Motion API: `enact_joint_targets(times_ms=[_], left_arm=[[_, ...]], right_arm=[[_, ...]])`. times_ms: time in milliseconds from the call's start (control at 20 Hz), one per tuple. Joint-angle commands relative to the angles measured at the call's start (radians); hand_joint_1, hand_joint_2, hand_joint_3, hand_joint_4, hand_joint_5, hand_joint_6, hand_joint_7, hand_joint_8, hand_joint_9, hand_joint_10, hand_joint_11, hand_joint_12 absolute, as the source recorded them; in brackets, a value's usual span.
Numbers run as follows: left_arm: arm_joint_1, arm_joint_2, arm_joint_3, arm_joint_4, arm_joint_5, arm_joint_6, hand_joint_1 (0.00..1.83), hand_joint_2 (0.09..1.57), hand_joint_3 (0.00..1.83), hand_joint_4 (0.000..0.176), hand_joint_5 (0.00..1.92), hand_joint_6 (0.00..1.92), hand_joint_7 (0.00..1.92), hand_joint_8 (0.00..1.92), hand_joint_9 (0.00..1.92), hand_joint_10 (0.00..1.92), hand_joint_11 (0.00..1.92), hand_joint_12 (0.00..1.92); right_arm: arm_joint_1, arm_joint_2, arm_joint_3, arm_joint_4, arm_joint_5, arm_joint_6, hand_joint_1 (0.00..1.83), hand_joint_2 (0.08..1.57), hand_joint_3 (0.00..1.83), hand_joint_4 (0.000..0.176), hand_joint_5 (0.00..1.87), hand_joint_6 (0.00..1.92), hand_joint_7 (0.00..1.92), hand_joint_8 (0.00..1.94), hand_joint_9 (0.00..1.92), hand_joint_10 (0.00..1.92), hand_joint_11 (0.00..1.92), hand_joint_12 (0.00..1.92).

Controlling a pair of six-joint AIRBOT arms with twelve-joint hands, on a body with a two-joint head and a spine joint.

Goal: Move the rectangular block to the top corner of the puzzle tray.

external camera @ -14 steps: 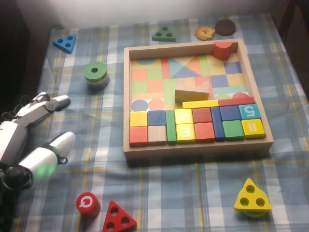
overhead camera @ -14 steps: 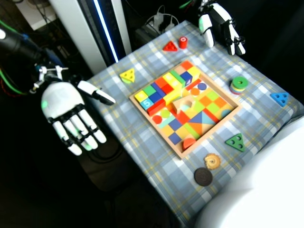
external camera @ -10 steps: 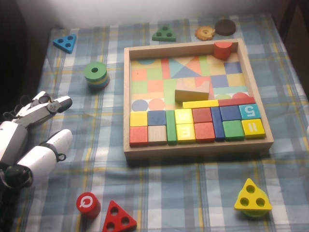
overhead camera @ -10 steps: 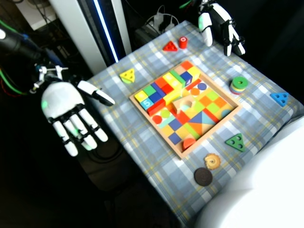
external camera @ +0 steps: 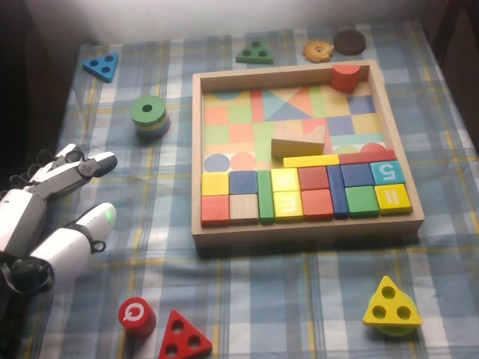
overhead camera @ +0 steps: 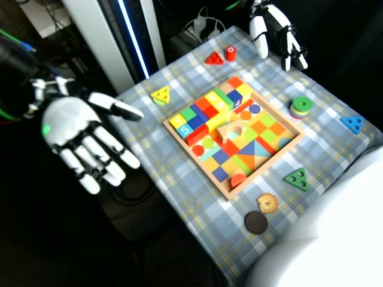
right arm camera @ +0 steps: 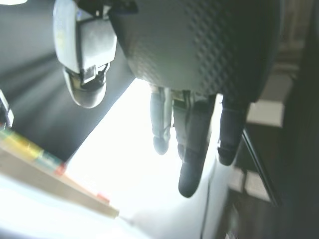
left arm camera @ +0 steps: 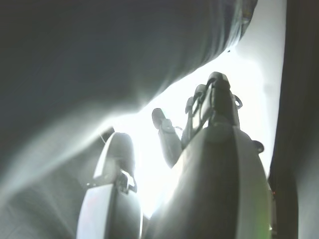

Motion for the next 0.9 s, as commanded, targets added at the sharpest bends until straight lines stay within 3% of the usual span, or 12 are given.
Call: enact_joint_targets(times_ms=[0, 100, 200, 250, 300, 400, 450, 500, 650, 700, 750, 850], left_arm=[[-0.011, 0.003, 0.005, 0.044, -0.103, -0.007, 0.81, 1.36, 0.0, 0.045, 0.57, 0.01, 0.15, 0.01, 0.09, 0.01, 0.0, 0.0], [-0.014, 0.003, 0.006, 0.048, -0.096, -0.007, 0.76, 1.36, 0.0, 0.057, 0.57, 0.0, 0.15, 0.0, 0.1, 0.01, 0.0, 0.0], [-0.014, 0.004, 0.006, 0.048, -0.095, -0.007, 0.76, 1.37, 0.0, 0.059, 0.57, 0.0, 0.15, 0.0, 0.1, 0.01, 0.0, 0.0], [-0.014, 0.005, 0.006, 0.047, -0.094, -0.007, 0.79, 1.37, 0.0, 0.057, 0.57, 0.0, 0.14, 0.0, 0.09, 0.0, 0.0, 0.0], [-0.014, 0.005, 0.006, 0.047, -0.093, -0.007, 0.8, 1.36, 0.0, 0.056, 0.58, 0.0, 0.15, 0.0, 0.09, 0.0, 0.0, 0.0], [-0.014, 0.005, 0.007, 0.047, -0.085, -0.007, 0.81, 1.36, 0.0, 0.056, 0.58, 0.0, 0.15, 0.0, 0.09, 0.0, 0.0, 0.0], [-0.014, 0.005, 0.007, 0.049, -0.085, -0.007, 0.74, 1.37, 0.0, 0.057, 0.59, 0.01, 0.16, 0.01, 0.1, 0.01, 0.0, 0.0], [-0.014, 0.006, 0.008, 0.05, -0.085, -0.007, 0.73, 1.36, 0.0, 0.052, 0.59, 0.01, 0.17, 0.01, 0.11, 0.01, 0.0, 0.0], [-0.015, 0.007, 0.012, 0.052, -0.083, -0.007, 0.73, 1.36, 0.0, 0.051, 0.59, 0.01, 0.18, 0.01, 0.11, 0.01, 0.0, 0.0], [-0.015, 0.008, 0.012, 0.052, -0.081, -0.007, 0.71, 1.36, 0.0, 0.066, 0.59, 0.0, 0.16, 0.0, 0.11, 0.01, 0.0, 0.0], [-0.015, 0.009, 0.011, 0.052, -0.081, -0.007, 0.73, 1.36, 0.0, 0.04, 0.6, 0.01, 0.17, 0.0, 0.11, 0.01, 0.0, 0.0], [-0.015, 0.01, 0.011, 0.052, -0.081, -0.007, 0.73, 1.36, 0.0, 0.041, 0.6, 0.0, 0.17, 0.0, 0.11, 0.0, 0.0, 0.0]], right_arm=[[0.004, 0.005, 0.017, -0.042, 0.06, 0.049, 0.0, 1.15, 0.02, 0.052, 0.29, 0.0, 0.21, 0.0, 0.13, 0.0, 0.0, 0.31], [0.01, 0.023, 0.069, -0.114, 0.001, 0.177, 0.0, 1.15, 0.01, 0.07, 0.27, 0.0, 0.2, 0.0, 0.12, 0.0, 0.0, 0.32], [0.051, 0.049, 0.106, -0.197, -0.082, 0.232, 0.0, 1.16, 0.0, 0.07, 0.27, 0.0, 0.2, 0.0, 0.12, 0.0, 0.0, 0.33], [0.082, 0.064, 0.123, -0.243, -0.137, 0.247, 0.0, 1.15, 0.0, 0.056, 0.28, 0.0, 0.22, 0.01, 0.14, 0.01, 0.0, 0.41], [0.107, 0.075, 0.139, -0.284, -0.173, 0.269, 0.04, 1.2, 0.01, 0.101, 0.28, 0.0, 0.26, 0.01, 0.2, 0.02, 0.0, 0.64], [0.165, 0.081, 0.197, -0.386, -0.258, 0.386, 0.06, 1.22, 0.01, 0.112, 0.28, 0.0, 0.27, 0.0, 0.22, 0.02, 0.0, 0.75], [0.21, 0.08, 0.232, -0.455, -0.313, 0.446, 0.27, 1.24, 0.01, 0.0, 0.3, 0.0, 0.32, 0.01, 0.29, 0.03, 0.0, 0.9], [0.254, 0.08, 0.246, -0.51, -0.363, 0.463, 0.39, 1.24, 0.0, 0.0, 0.31, 0.0, 0.33, 0.01, 0.29, 0.02, 0.0, 0.88], [0.47, 0.076, 0.281, -0.754, -0.583, 0.475, 0.42, 1.24, 0.0, 0.0, 0.32, 0.0, 0.33, 0.0, 0.29, 0.02, 0.0, 0.87], [0.53, 0.066, 0.295, -0.829, -0.635, 0.495, 0.61, 1.18, 0.0, 0.0, 0.34, 0.01, 0.39, 0.02, 0.34, 0.03, 0.0, 0.95], [0.581, 0.045, 0.323, -0.904, -0.68, 0.552, 0.78, 1.17, 0.0, 0.0, 0.33, 0.0, 0.49, 0.04, 0.44, 0.07, 0.0, 1.2], [0.646, -0.013, 0.402, -1.051, -0.717, 0.731, 0.83, 1.18, 0.0, 0.0, 0.34, 0.0, 0.56, 0.03, 0.55, 0.11, 0.0, 1.46]])
